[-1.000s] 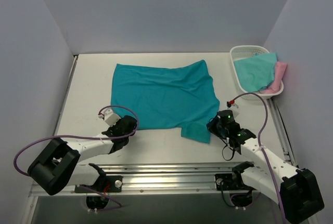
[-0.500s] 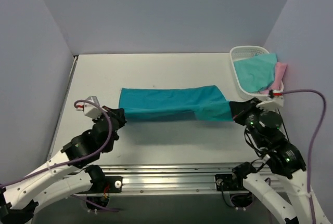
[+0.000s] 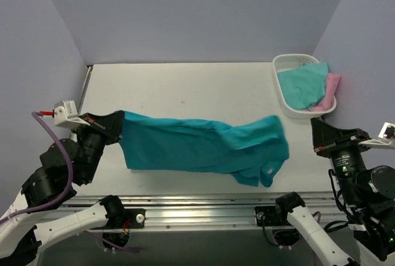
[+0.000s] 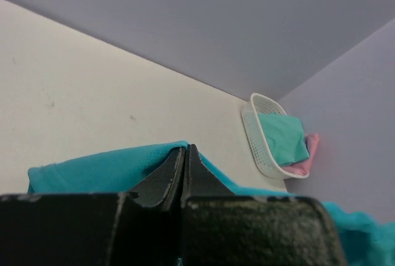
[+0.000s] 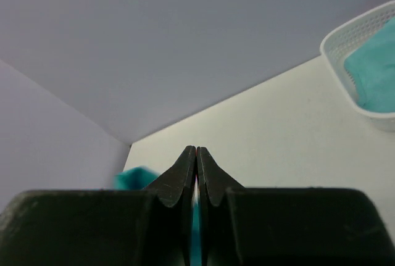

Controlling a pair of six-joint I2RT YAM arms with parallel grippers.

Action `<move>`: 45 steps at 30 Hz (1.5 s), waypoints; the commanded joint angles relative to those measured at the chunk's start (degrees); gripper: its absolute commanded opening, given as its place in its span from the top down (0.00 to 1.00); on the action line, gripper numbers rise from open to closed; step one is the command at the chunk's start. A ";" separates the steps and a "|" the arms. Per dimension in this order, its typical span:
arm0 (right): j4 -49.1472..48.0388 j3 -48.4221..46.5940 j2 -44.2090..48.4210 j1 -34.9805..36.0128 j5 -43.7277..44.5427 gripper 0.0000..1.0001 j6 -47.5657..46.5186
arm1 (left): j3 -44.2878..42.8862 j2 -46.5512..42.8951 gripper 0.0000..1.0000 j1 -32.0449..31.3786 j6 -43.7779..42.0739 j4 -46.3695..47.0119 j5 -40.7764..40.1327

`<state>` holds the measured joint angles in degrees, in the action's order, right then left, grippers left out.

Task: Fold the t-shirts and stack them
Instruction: Flatten the tshirt out

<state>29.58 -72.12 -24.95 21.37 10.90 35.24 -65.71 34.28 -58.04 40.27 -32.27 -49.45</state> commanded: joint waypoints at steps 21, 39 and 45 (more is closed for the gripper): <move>-47.93 18.46 -21.67 -14.17 -33.91 0.17 16.16 | -8.83 7.11 0.98 1.00 -24.89 16.63 1.64; -31.44 15.61 -29.81 10.01 4.12 0.00 -1.76 | -52.39 54.63 0.98 7.47 -24.99 7.59 28.86; -29.93 15.95 -27.44 10.10 5.81 0.00 -2.20 | -52.35 65.80 0.98 28.67 -15.93 5.89 42.41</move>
<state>-1.63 -55.70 -53.28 31.48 13.54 34.37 -118.61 97.51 -34.68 20.82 -25.08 -12.88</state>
